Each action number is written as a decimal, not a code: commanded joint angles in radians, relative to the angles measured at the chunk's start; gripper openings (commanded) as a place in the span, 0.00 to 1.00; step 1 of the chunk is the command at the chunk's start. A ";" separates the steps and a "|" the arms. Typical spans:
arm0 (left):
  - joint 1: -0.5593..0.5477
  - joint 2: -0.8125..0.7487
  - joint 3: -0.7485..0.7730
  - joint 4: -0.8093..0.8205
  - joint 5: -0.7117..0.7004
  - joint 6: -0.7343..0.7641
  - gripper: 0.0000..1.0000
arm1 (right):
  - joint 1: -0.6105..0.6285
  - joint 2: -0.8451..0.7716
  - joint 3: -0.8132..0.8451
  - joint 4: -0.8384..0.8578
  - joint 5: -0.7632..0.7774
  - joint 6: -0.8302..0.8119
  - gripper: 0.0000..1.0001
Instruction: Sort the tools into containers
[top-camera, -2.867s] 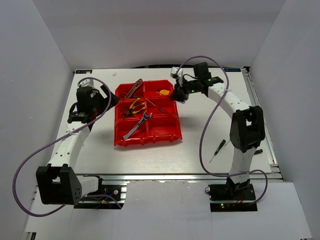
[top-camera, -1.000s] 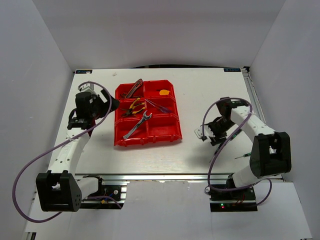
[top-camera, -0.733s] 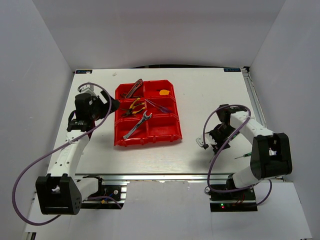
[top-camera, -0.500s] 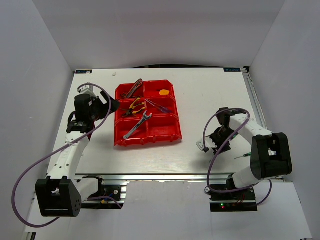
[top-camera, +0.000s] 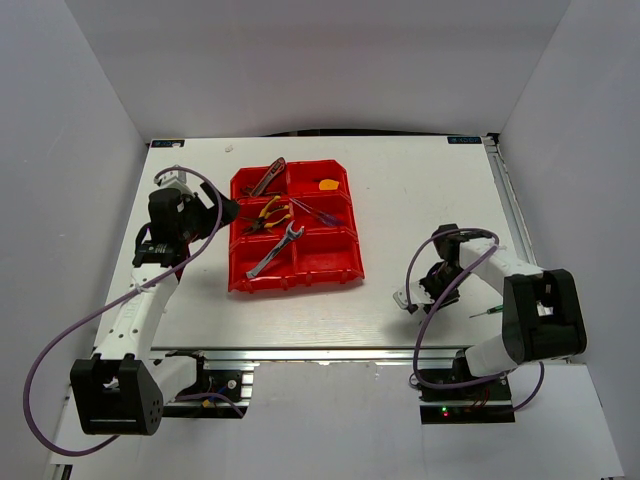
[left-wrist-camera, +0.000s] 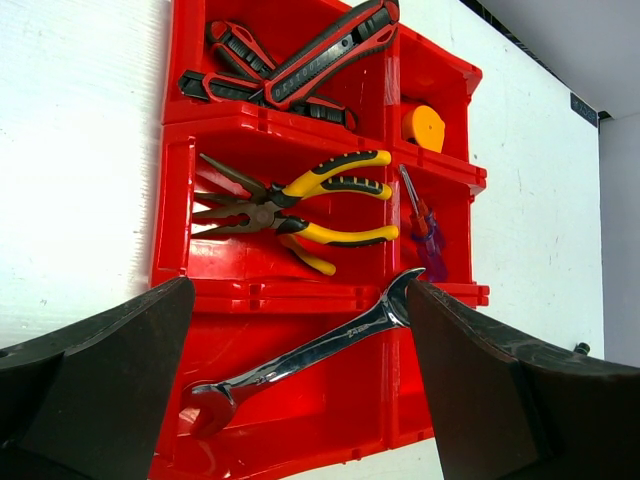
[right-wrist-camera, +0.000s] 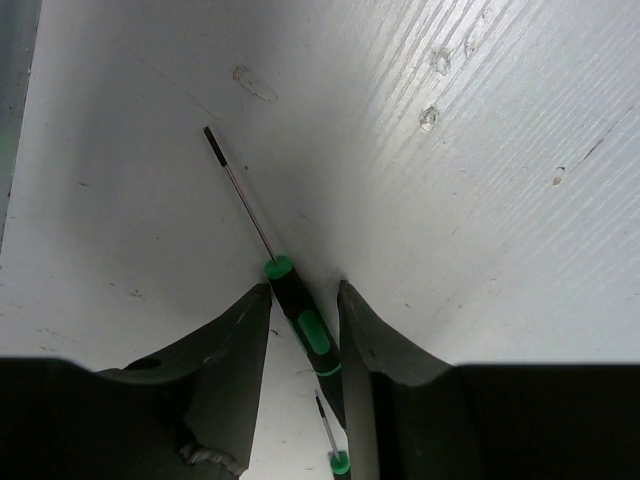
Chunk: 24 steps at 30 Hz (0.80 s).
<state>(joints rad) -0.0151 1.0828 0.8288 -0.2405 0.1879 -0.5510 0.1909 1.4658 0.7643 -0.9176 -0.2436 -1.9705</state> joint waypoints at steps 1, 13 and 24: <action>0.006 -0.020 0.007 -0.008 0.012 -0.006 0.98 | -0.002 0.021 -0.049 0.160 0.007 -0.091 0.38; 0.006 -0.018 0.020 -0.025 0.013 -0.006 0.98 | 0.012 0.119 0.007 0.272 -0.013 -0.116 0.25; 0.006 -0.027 0.036 -0.052 0.004 -0.006 0.98 | 0.053 0.269 0.138 0.399 -0.034 -0.100 0.16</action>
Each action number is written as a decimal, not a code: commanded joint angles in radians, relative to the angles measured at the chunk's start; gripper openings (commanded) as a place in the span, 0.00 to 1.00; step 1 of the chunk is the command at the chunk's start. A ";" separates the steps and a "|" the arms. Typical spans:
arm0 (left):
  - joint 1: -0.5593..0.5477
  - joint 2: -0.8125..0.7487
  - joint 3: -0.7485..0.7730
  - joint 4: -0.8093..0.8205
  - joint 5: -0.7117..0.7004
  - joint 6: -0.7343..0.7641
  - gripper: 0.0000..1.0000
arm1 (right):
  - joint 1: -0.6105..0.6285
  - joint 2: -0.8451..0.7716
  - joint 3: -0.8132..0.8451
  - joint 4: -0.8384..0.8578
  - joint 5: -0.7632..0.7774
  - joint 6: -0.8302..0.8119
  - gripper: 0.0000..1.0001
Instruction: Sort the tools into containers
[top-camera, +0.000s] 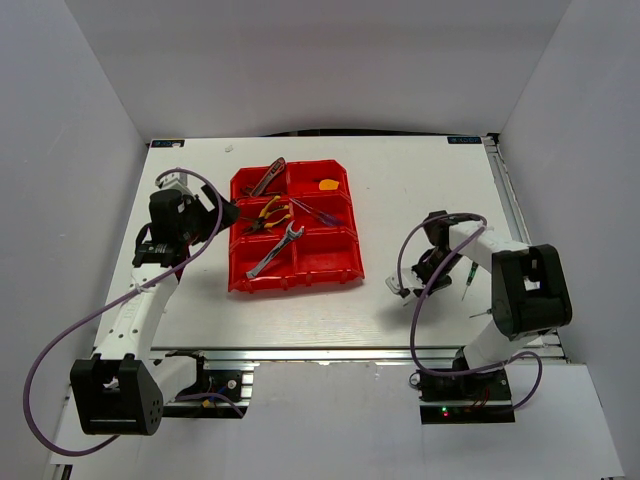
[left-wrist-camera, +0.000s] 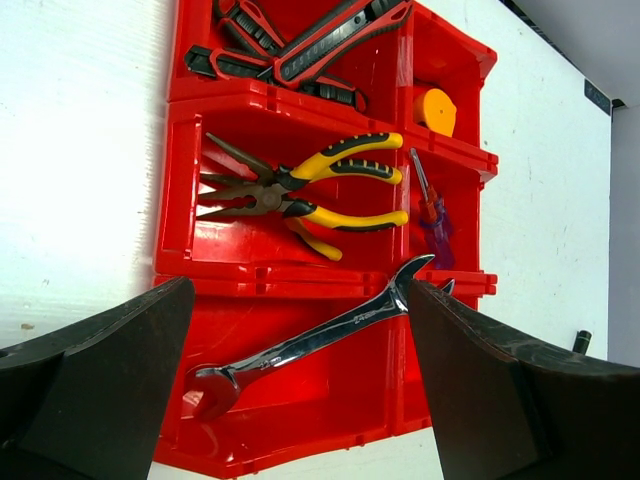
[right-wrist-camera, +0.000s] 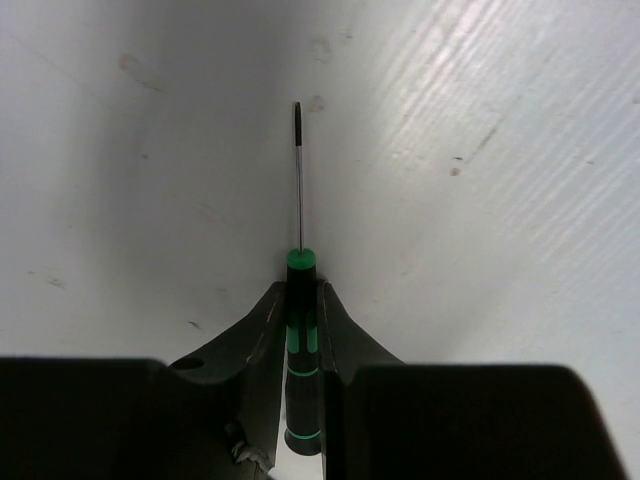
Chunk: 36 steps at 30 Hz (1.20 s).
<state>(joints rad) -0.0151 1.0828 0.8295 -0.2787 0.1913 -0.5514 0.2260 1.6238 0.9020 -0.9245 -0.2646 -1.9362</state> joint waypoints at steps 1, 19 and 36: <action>0.006 -0.027 0.040 -0.017 -0.001 -0.005 0.98 | 0.019 0.119 0.011 0.417 -0.015 -0.123 0.14; 0.006 -0.015 0.049 -0.017 -0.013 -0.007 0.98 | 0.074 -0.085 0.311 0.312 -0.424 0.498 0.00; 0.006 -0.104 0.011 -0.030 -0.001 -0.035 0.98 | 0.351 0.165 0.408 0.892 -0.476 1.545 0.01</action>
<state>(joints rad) -0.0151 1.0443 0.8501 -0.3092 0.1947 -0.5705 0.5724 1.8084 1.3167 -0.1665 -0.7044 -0.5320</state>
